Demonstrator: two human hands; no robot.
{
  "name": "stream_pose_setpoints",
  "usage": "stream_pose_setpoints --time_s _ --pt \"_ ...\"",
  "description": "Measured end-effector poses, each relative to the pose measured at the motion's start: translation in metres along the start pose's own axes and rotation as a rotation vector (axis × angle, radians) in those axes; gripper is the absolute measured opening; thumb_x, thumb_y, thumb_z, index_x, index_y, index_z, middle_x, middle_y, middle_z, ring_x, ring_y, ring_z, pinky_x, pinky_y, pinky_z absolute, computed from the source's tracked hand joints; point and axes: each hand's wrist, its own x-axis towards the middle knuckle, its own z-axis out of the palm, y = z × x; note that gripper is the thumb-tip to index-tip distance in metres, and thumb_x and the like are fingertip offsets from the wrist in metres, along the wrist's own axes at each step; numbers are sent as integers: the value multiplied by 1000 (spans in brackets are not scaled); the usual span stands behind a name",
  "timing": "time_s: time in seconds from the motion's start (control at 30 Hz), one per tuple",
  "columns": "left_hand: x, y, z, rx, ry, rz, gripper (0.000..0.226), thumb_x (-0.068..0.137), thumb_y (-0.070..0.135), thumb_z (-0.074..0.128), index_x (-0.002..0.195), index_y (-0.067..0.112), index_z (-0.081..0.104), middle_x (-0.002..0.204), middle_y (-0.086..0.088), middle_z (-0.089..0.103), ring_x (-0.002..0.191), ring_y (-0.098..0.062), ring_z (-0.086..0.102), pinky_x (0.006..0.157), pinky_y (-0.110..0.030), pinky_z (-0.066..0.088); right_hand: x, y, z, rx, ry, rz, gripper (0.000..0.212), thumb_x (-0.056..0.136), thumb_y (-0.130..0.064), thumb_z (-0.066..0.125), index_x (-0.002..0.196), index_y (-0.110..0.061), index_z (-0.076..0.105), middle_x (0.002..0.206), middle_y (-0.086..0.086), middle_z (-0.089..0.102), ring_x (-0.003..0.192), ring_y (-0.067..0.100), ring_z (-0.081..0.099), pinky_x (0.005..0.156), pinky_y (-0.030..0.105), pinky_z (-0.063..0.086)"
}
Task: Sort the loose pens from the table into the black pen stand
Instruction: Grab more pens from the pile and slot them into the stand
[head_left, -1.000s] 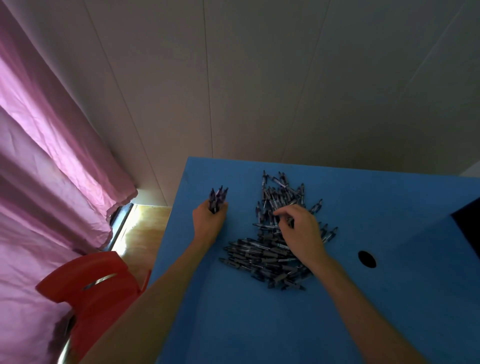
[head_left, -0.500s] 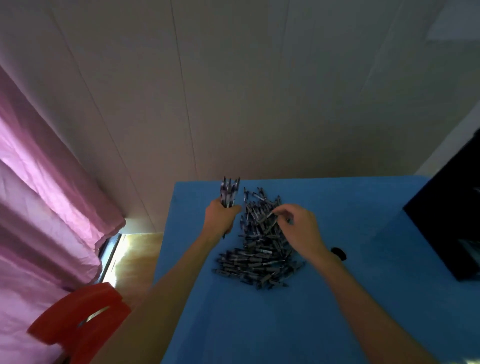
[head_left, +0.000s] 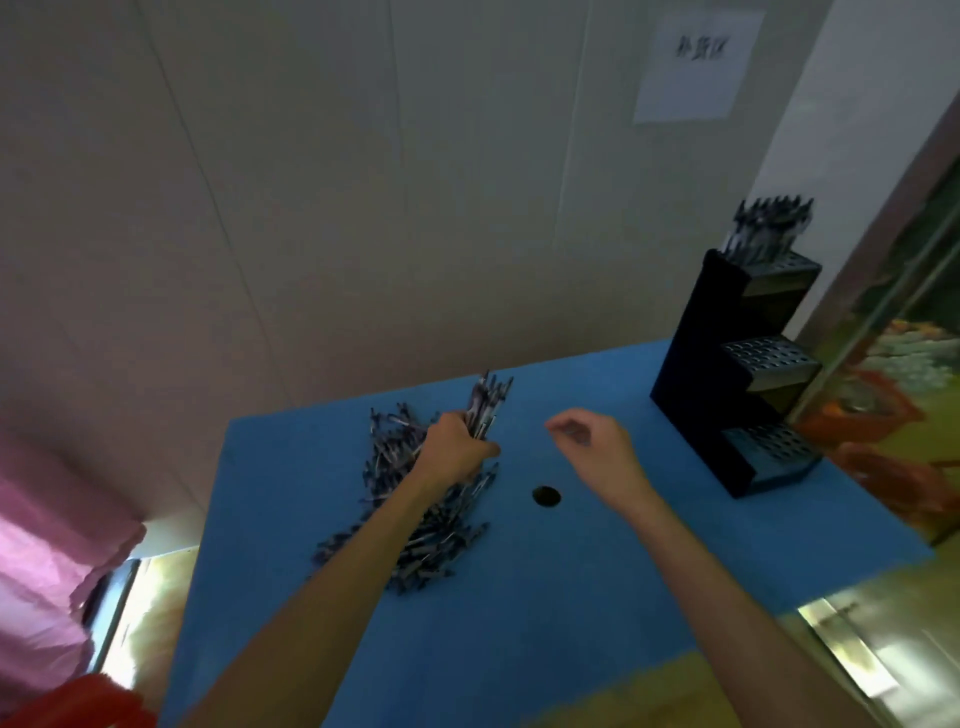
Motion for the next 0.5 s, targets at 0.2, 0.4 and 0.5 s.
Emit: stream_pose_setpoints --time_s 0.2,0.4,0.5 --pt "-23 68 92 -130 18 71 29 96 24 68 75 13 50 53 -6 56 43 -21 56 49 -30 52 -31 49 -97 98 52 51 12 95 -16 64 97 -21 75 97 -14 71 92 0 64 75 7 43" --pt "-45 131 178 -123 90 112 30 94 27 67 75 10 50 54 -9 56 46 -23 61 52 -33 57 -56 104 -196 70 23 31 11 97 -19 64 100 -22 74 100 -13 71 95 2 64 81 17 48" --pt "-56 161 211 -174 98 121 29 95 30 65 81 7 54 57 -13 63 55 -30 69 62 -41 63 -65 124 -240 69 37 22 12 97 -19 63 100 -24 74 99 -13 71 93 0 64 80 18 49"
